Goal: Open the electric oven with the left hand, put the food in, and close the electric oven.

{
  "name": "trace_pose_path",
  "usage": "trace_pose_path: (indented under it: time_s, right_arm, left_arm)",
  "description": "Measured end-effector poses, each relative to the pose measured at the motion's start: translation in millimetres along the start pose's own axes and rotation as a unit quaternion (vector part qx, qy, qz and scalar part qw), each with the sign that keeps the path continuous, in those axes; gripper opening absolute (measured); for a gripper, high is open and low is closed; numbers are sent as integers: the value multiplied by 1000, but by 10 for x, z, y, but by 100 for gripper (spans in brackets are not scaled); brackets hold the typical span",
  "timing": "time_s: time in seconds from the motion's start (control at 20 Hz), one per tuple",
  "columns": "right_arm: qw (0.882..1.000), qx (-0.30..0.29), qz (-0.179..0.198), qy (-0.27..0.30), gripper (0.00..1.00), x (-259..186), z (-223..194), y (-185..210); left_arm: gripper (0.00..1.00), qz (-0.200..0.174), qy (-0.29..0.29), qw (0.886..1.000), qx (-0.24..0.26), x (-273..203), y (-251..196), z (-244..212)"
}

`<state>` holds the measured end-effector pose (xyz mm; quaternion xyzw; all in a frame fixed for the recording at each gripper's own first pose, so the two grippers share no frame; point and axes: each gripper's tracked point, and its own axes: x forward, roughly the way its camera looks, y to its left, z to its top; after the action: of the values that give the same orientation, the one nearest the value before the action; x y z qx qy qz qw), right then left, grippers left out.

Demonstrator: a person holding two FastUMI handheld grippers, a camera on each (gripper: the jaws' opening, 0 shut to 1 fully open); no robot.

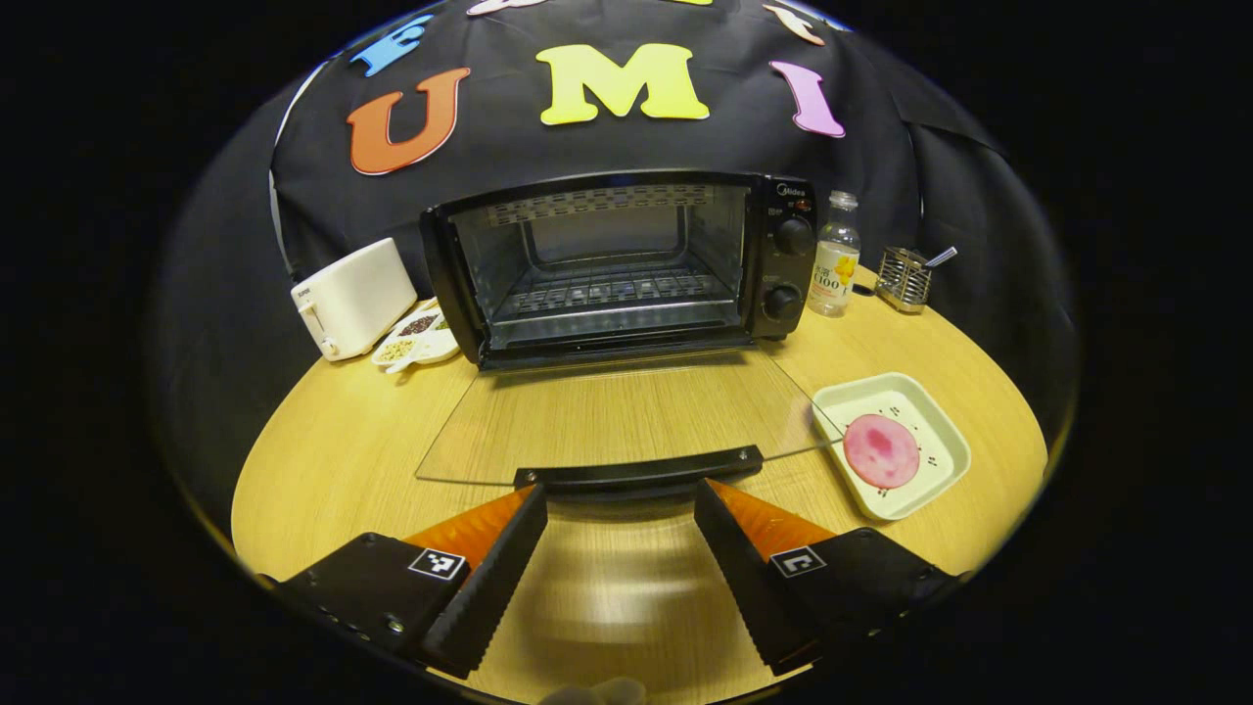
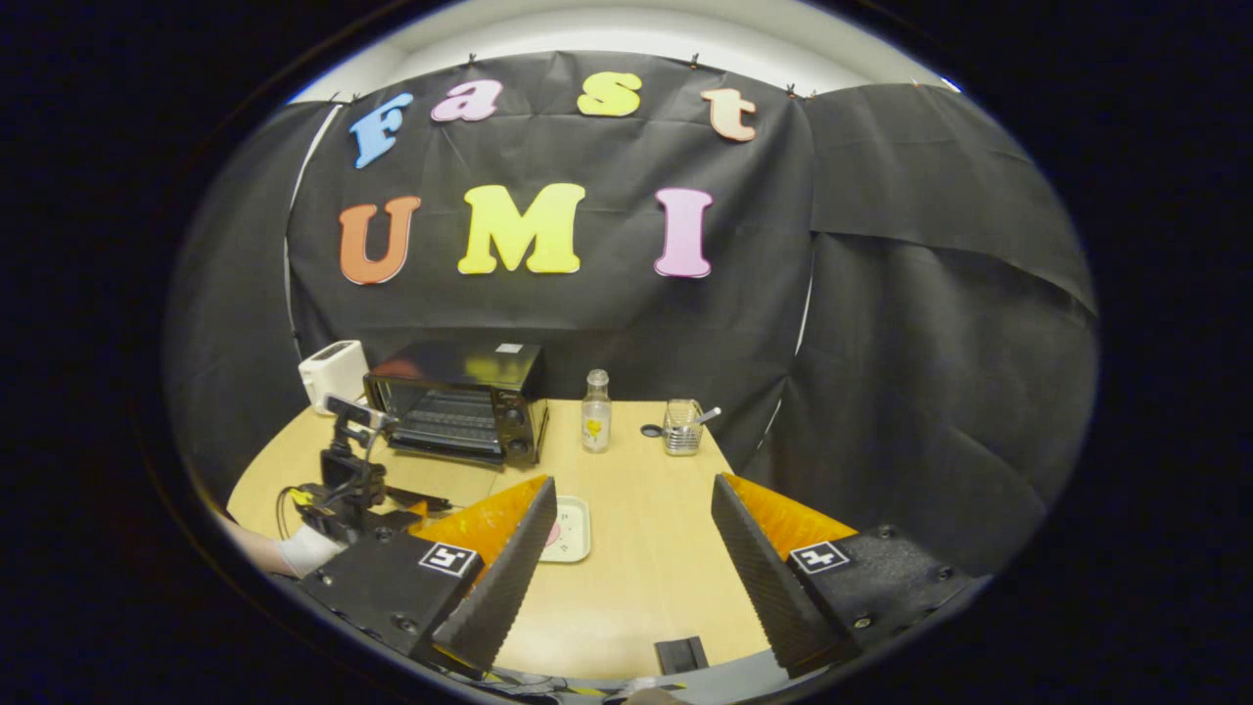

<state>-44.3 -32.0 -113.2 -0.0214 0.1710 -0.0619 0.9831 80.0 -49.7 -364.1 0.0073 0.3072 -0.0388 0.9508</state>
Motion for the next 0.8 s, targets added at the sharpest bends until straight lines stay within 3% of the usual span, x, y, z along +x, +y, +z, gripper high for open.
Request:
trace_pose_path:
  time_s: [0.35, 0.8]
  right_arm:
    - [998, -19, 42, 42, 97, 388, -404, 190]
    - [985, -19, 93, 141, 96, 1077, -1207, 397]
  left_arm:
    - [97, -4, -35, 999, -40, -819, 256, 85]
    - [97, 30, -124, 989, -69, -1802, 564, 783]
